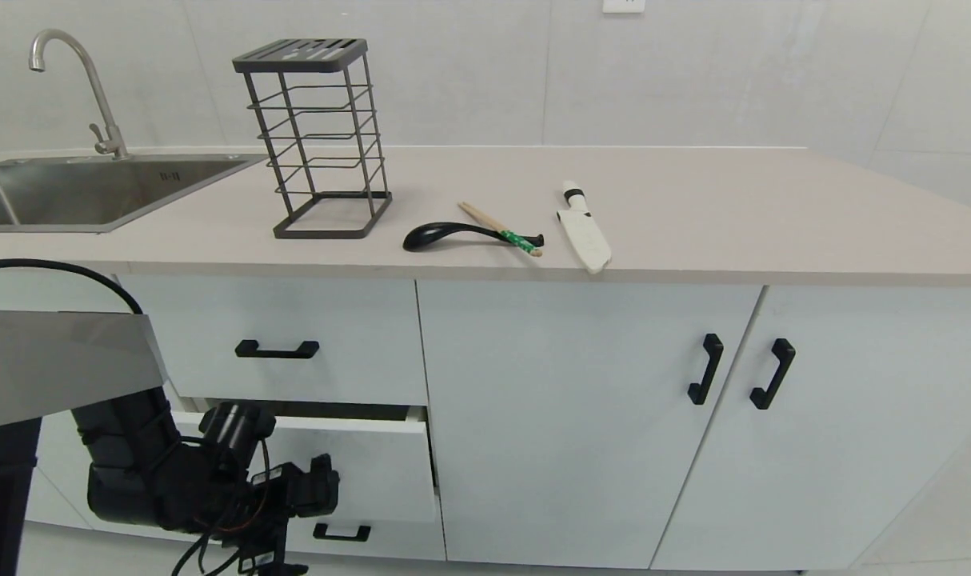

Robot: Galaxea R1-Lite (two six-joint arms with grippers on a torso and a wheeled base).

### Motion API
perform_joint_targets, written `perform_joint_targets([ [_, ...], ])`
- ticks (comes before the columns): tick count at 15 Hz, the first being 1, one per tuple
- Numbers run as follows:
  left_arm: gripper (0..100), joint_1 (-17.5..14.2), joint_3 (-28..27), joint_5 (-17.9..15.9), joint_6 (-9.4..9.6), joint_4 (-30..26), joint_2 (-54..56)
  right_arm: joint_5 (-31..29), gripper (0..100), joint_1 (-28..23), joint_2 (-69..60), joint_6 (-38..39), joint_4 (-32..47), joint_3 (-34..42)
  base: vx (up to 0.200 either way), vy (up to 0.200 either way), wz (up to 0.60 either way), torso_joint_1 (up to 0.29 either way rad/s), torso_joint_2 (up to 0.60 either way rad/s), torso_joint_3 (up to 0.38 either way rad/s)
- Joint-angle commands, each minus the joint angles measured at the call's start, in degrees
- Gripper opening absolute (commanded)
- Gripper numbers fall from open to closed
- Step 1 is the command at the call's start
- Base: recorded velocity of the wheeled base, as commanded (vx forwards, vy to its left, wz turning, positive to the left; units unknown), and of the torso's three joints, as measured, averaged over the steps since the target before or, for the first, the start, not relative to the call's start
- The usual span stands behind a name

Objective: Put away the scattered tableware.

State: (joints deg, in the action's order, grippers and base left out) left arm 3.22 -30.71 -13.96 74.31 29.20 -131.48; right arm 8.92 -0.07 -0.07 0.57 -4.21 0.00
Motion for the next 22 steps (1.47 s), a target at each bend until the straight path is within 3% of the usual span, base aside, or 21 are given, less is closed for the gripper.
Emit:
perform_joint_targets([
  [1,100,0.03,2.93,-0.02,0.04,-0.37,3.24,0.04,0,-0.01,0.07,0.04,-0.01,0.0,0.0,0.0,0.0,0.0,0.0,0.0],
  [4,100,0.39,6.63,-0.02,0.04,-0.37,7.29,0.04,0,-0.01,0.07,0.04,-0.01,0.0,0.0,0.0,0.0,0.0,0.0,0.0],
  [7,100,3.2,7.59,-0.63,-0.4,-0.72,13.44,0.04,0,-0.01,0.07,-0.05,-0.01,0.0,0.0,0.0,0.0,0.0,0.0,0.0],
  [9,100,5.39,7.59,-1.95,-0.4,-3.62,16.34,0.04,0,-0.01,0.07,-0.05,-0.01,0.0,0.0,0.0,0.0,0.0,0.0,0.0],
  [12,100,10.84,7.5,-2.92,-1.01,-13.02,23.9,0.04,0,-0.01,0.07,0.04,-0.01,0.0,0.0,0.0,0.0,0.0,0.0,0.0],
  [13,100,14.1,7.15,-3.8,-3.56,-16.8,28.29,0.04,0,-0.01,0.07,0.04,-0.01,0.0,0.0,0.0,0.0,0.0,0.0,0.0],
  [16,100,19.11,4.6,-5.99,-11.74,-18.47,34.53,0.04,0,-0.01,0.07,0.04,-0.01,0.0,0.0,0.0,0.0,0.0,0.0,0.0],
  [17,100,19.11,4.6,-5.99,-11.74,-18.47,34.53,0.04,0,-0.01,0.07,0.04,-0.01,0.0,0.0,0.0,0.0,0.0,0.0,0.0],
  [18,100,18.93,1.0,-6.26,-13.93,-18.21,34.71,0.04,0,-0.01,0.07,0.04,-0.01,0.0,0.0,0.0,0.0,0.0,0.0,0.0],
  [22,100,14.01,-5.94,-5.38,-13.67,-18.12,26.01,0.04,0,-0.01,0.07,0.04,-0.01,0.0,0.0,0.0,0.0,0.0,0.0,0.0],
])
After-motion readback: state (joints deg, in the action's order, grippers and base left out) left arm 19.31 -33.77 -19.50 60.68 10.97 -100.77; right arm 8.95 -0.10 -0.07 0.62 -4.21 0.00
